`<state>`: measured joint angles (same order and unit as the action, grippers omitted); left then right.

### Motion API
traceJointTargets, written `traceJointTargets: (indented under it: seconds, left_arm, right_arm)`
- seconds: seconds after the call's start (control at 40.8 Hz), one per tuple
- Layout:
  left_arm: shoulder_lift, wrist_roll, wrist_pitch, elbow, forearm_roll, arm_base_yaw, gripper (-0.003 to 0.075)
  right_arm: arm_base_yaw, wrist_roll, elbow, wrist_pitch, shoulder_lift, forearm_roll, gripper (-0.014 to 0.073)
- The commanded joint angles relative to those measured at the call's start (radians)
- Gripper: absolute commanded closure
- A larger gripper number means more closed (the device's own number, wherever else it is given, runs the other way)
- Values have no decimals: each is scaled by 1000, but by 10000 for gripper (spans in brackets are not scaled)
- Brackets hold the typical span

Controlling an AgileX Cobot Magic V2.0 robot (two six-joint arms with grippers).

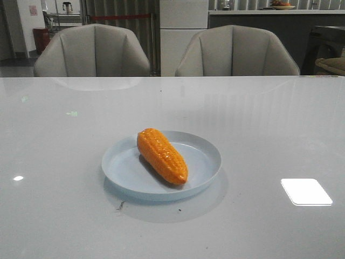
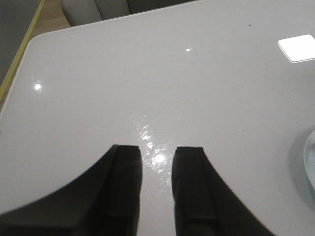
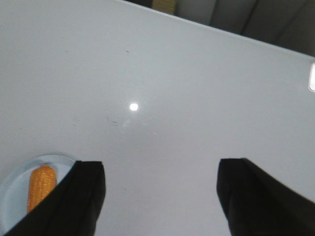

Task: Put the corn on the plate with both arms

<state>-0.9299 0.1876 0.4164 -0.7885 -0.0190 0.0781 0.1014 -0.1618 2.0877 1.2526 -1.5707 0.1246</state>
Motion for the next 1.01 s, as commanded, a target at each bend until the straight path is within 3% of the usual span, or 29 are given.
traceJointTargets:
  seconds: [0.0,0.368,0.54,0.736,0.982]
  left_arm:
    - [12,-10,-78,-37,6,-2,463]
    - [12,-10,-78,-37,6,-2,463]
    - [12,-10,-78,-37,6,-2,463]
    - [12,-10,-78,-37,6,-2,463]
    - [12,-10,-78,-37,6,-2,463]
  right_arm:
    - [-60,-8,-89,44,103,2,20]
    - [-107,-8,-813,-326,501,2,20]
    - [-107,43,-1065,-411,674,1,20]
    - [-107,73,-1236,-418,789,0,20]
    - [-107,74,-1259,-434,821,0,20]
